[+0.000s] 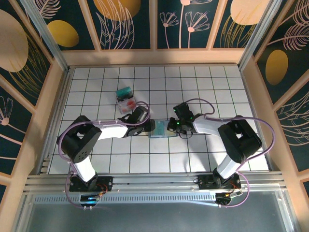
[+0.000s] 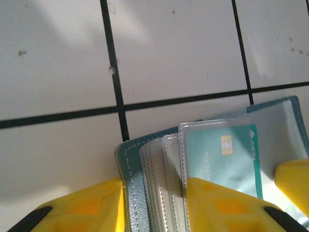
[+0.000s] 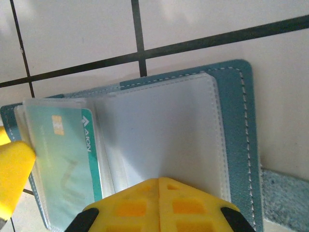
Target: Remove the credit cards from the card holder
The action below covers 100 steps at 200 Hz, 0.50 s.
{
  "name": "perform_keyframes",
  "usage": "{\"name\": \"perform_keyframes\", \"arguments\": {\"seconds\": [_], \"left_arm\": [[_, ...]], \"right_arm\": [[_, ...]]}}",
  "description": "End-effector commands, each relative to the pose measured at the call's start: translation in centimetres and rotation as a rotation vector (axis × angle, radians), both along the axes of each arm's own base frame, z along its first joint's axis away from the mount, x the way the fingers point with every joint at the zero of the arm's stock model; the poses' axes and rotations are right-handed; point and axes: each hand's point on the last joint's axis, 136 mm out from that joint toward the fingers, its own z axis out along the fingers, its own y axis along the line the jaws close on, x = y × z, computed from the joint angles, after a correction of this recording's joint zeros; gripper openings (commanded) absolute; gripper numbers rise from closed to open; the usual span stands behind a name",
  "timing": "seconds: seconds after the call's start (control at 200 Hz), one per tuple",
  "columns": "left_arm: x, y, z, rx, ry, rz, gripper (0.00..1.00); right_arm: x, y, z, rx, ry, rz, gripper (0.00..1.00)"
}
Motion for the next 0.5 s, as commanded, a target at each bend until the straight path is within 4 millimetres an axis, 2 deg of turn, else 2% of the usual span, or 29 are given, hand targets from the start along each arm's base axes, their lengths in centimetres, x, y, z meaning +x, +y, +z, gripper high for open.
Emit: {"name": "perform_keyframes", "arguments": {"seconds": [0.0, 0.095, 0.28, 0.305, 0.495], "left_arm": [[0.9, -0.2, 0.0, 0.038, -0.023, -0.014, 0.36], [1.0, 0.1, 0.2, 0.051, -0.026, -0.002, 0.39], [0.3, 1.7, 0.8, 0.078, -0.03, 0.042, 0.57], [0.4, 1.9, 2.0, 0.063, -0.053, 0.051, 0.58], [0.5, 3.1, 4.9, 0.053, -0.114, 0.095, 0.65]], "right_arm": [[-0.2, -1.2, -0.2, -0.028, 0.002, -0.044, 0.07], [-0.1, -1.4, 0.1, -0.031, -0.008, -0.05, 0.07], [0.4, -1.0, 1.3, -0.009, -0.032, -0.041, 0.07], [0.5, -0.9, 1.5, -0.005, -0.038, -0.041, 0.07], [1.3, -0.6, 3.9, 0.028, -0.094, -0.056, 0.1]]}}
